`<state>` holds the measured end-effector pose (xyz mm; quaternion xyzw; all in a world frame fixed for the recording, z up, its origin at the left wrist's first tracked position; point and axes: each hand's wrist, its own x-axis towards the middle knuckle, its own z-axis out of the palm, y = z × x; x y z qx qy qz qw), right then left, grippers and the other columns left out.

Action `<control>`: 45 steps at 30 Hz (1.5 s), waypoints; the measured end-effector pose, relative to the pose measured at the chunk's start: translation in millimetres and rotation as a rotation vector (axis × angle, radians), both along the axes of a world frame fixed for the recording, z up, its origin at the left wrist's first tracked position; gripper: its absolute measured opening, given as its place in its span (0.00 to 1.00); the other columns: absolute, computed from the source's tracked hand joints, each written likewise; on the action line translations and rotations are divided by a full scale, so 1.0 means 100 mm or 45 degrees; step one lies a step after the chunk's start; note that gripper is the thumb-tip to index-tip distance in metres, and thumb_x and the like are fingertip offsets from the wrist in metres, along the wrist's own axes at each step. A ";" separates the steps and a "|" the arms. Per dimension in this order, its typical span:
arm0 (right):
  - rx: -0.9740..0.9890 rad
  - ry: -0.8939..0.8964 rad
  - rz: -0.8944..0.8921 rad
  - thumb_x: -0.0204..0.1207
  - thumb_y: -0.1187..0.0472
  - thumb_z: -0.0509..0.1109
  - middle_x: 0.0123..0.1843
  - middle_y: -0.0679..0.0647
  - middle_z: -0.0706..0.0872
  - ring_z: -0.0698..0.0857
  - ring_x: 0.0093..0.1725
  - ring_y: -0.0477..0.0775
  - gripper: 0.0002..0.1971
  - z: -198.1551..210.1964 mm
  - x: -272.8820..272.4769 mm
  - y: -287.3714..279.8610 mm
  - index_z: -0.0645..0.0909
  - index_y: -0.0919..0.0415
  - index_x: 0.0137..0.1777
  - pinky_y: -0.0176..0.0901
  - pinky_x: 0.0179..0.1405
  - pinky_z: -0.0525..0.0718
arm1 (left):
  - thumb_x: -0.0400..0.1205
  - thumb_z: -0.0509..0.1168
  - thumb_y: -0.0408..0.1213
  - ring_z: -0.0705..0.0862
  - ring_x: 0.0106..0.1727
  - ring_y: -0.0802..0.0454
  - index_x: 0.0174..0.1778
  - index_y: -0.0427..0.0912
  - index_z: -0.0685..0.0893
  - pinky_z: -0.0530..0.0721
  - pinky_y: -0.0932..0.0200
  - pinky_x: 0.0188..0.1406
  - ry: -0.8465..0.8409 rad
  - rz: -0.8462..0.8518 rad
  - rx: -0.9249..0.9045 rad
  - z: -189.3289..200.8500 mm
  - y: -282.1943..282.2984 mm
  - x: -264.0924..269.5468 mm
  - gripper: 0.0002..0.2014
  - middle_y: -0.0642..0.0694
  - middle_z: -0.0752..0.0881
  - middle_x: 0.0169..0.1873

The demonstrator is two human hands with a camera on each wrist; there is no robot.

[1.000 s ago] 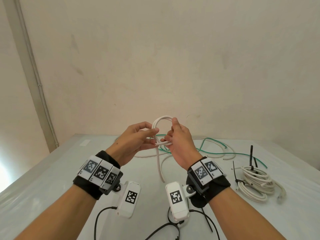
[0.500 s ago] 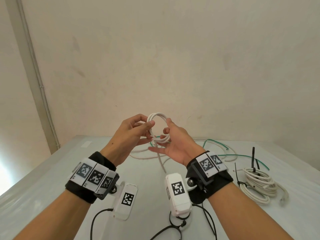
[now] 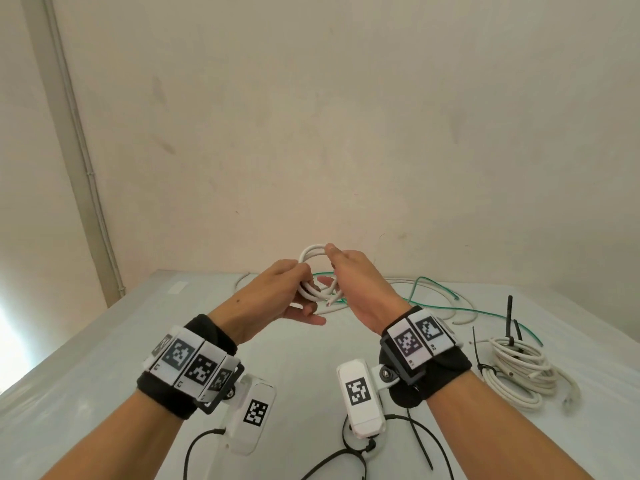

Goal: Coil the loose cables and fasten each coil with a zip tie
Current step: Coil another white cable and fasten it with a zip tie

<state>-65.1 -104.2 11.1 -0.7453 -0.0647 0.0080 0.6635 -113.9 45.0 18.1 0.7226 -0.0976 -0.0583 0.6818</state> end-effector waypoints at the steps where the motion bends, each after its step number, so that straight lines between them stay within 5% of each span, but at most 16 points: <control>1: -0.004 -0.041 0.016 0.91 0.44 0.60 0.58 0.52 0.79 0.90 0.52 0.49 0.21 0.03 -0.04 -0.02 0.79 0.64 0.53 0.46 0.51 0.84 | 0.90 0.56 0.31 0.78 0.30 0.48 0.50 0.34 0.77 0.93 0.42 0.49 0.004 -0.002 0.009 -0.01 0.00 0.00 0.07 0.40 0.81 0.34; 3: 0.011 -0.098 0.052 0.91 0.47 0.62 0.50 0.51 0.81 0.90 0.50 0.48 0.17 0.07 -0.09 -0.05 0.78 0.61 0.51 0.53 0.58 0.84 | 0.90 0.56 0.30 0.81 0.32 0.46 0.50 0.34 0.78 0.93 0.41 0.50 0.036 -0.029 0.019 -0.03 -0.02 0.00 0.07 0.40 0.82 0.34; 6: 0.088 -0.117 0.078 0.90 0.48 0.64 0.57 0.51 0.85 0.90 0.57 0.47 0.15 0.09 -0.12 -0.07 0.78 0.61 0.51 0.54 0.66 0.85 | 0.92 0.53 0.28 0.90 0.41 0.42 0.45 0.33 0.80 0.92 0.39 0.57 0.067 -0.078 -0.040 -0.06 -0.09 -0.03 0.13 0.37 0.88 0.38; 10: -0.038 -0.195 -0.071 0.91 0.45 0.61 0.69 0.60 0.73 0.92 0.60 0.47 0.20 0.02 -0.12 -0.11 0.75 0.62 0.46 0.34 0.40 0.88 | 0.95 0.53 0.32 0.93 0.49 0.43 0.56 0.31 0.78 0.93 0.49 0.56 -0.076 0.009 -0.168 -0.11 -0.18 -0.01 0.10 0.33 0.91 0.51; 12: -0.031 -0.188 -0.141 0.91 0.44 0.60 0.67 0.59 0.69 0.94 0.48 0.47 0.21 -0.01 -0.13 -0.11 0.76 0.62 0.48 0.43 0.45 0.92 | 0.94 0.53 0.31 0.93 0.48 0.44 0.67 0.24 0.74 0.93 0.51 0.53 -0.137 0.053 -0.198 -0.15 -0.23 0.01 0.13 0.29 0.90 0.53; 14: -0.088 -0.174 -0.185 0.89 0.41 0.60 0.68 0.58 0.68 0.93 0.52 0.57 0.20 0.00 -0.13 -0.10 0.79 0.57 0.48 0.58 0.59 0.90 | 0.94 0.53 0.30 0.93 0.48 0.44 0.68 0.22 0.71 0.92 0.48 0.56 -0.212 0.086 -0.153 -0.18 -0.28 0.02 0.13 0.25 0.89 0.54; 19: -0.106 -0.152 -0.139 0.86 0.35 0.58 0.69 0.57 0.74 0.89 0.56 0.53 0.20 0.03 -0.07 -0.14 0.79 0.50 0.48 0.47 0.47 0.83 | 0.93 0.53 0.30 0.92 0.57 0.37 0.63 0.26 0.72 0.87 0.36 0.67 -0.348 0.141 -0.089 -0.26 -0.35 0.08 0.09 0.28 0.90 0.56; 23: -0.086 -0.029 -0.114 0.66 0.21 0.56 0.70 0.58 0.80 0.80 0.74 0.56 0.31 0.00 0.04 -0.12 0.80 0.41 0.56 0.63 0.66 0.84 | 0.88 0.54 0.21 0.90 0.60 0.35 0.50 0.36 0.71 0.85 0.33 0.68 -0.435 0.193 -0.154 -0.32 -0.42 0.07 0.06 0.33 0.91 0.52; 25: -0.071 0.025 -0.110 0.60 0.19 0.55 0.69 0.58 0.84 0.80 0.73 0.58 0.37 -0.03 0.10 -0.12 0.80 0.41 0.61 0.67 0.69 0.83 | 0.86 0.55 0.20 0.87 0.62 0.31 0.47 0.39 0.71 0.83 0.28 0.69 -0.484 0.220 -0.163 -0.36 -0.45 0.09 0.09 0.34 0.90 0.53; 29: -0.030 0.041 -0.091 0.70 0.23 0.58 0.56 0.51 0.94 0.86 0.66 0.57 0.35 0.09 -0.04 -0.13 0.80 0.49 0.63 0.67 0.72 0.80 | 0.86 0.55 0.19 0.88 0.63 0.40 0.50 0.34 0.72 0.83 0.31 0.70 -0.549 0.257 -0.098 -0.41 -0.45 0.08 0.06 0.43 0.92 0.56; 32: 0.110 0.017 -0.014 0.90 0.42 0.61 0.48 0.52 0.95 0.93 0.54 0.48 0.21 0.15 -0.12 -0.15 0.79 0.61 0.62 0.62 0.74 0.79 | 0.86 0.54 0.19 0.89 0.61 0.40 0.47 0.36 0.72 0.86 0.35 0.69 -0.530 0.248 -0.146 -0.38 -0.42 0.06 0.09 0.40 0.92 0.55; 34: 0.224 -0.036 0.019 0.91 0.49 0.63 0.52 0.58 0.92 0.94 0.45 0.46 0.18 0.18 -0.14 -0.20 0.81 0.66 0.60 0.57 0.70 0.85 | 0.90 0.54 0.22 0.90 0.60 0.39 0.50 0.37 0.81 0.88 0.42 0.66 -0.447 0.176 -0.223 -0.32 -0.40 0.03 0.11 0.35 0.91 0.53; 37: 0.306 -0.066 0.045 0.91 0.53 0.64 0.50 0.59 0.90 0.93 0.48 0.54 0.15 0.16 -0.15 -0.24 0.81 0.68 0.56 0.60 0.59 0.91 | 0.95 0.53 0.33 0.91 0.56 0.37 0.58 0.35 0.88 0.91 0.50 0.57 -0.261 0.096 -0.290 -0.21 -0.37 -0.01 0.16 0.31 0.92 0.51; 41: 0.229 -0.074 0.041 0.91 0.52 0.65 0.43 0.54 0.89 0.91 0.38 0.52 0.14 0.09 -0.18 -0.24 0.80 0.62 0.51 0.47 0.28 0.87 | 0.91 0.51 0.26 0.93 0.55 0.31 0.56 0.25 0.86 0.92 0.43 0.60 -0.040 -0.007 -0.354 -0.13 -0.33 -0.04 0.17 0.26 0.92 0.49; 45: 0.241 -0.095 0.093 0.90 0.51 0.66 0.37 0.52 0.81 0.81 0.34 0.50 0.16 0.04 -0.19 -0.25 0.75 0.57 0.41 0.42 0.29 0.80 | 0.86 0.49 0.21 0.92 0.58 0.29 0.45 0.28 0.80 0.92 0.45 0.59 0.155 -0.096 -0.432 -0.10 -0.30 -0.05 0.14 0.22 0.90 0.51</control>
